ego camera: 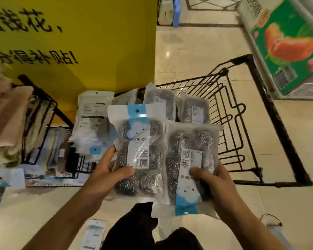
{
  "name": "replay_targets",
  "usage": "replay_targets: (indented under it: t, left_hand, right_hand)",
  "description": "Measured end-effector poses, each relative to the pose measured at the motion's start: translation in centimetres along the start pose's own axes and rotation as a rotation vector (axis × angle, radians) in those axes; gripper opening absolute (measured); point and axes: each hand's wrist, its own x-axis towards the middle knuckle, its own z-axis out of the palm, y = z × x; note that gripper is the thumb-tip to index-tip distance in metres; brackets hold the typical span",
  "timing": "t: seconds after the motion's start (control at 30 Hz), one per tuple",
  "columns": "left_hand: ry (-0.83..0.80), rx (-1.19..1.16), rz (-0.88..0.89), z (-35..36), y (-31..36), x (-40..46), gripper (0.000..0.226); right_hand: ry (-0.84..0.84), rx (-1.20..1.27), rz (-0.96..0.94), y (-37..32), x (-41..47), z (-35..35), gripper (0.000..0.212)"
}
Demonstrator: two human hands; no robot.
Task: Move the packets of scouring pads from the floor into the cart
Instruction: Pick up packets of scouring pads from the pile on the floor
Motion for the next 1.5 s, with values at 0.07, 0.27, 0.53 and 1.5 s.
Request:
replay_targets:
  t: [0.07, 0.27, 0.53, 1.5]
  left_hand:
    - [-0.012, 0.048, 0.006, 0.5, 2.4, 3.1, 0.060]
    - [-0.111, 0.142, 0.059, 2.9, 6.7, 11.8, 0.062]
    - [-0.070, 0.243, 0.039, 6.8, 9.7, 20.6, 0.062]
    - [0.053, 0.385, 0.195, 2.8, 8.4, 16.9, 0.051]
  right_hand:
    - [0.034, -0.003, 0.002, -1.3, 1.7, 0.1, 0.039]
    - [0.114, 0.010, 0.014, -5.0, 9.2, -1.6, 0.043]
    - [0.101, -0.045, 0.091, -9.2, 19.5, -3.0, 0.040]
    - [0.481, -0.708, -0.241, -6.2, 13.0, -1.9, 0.033]
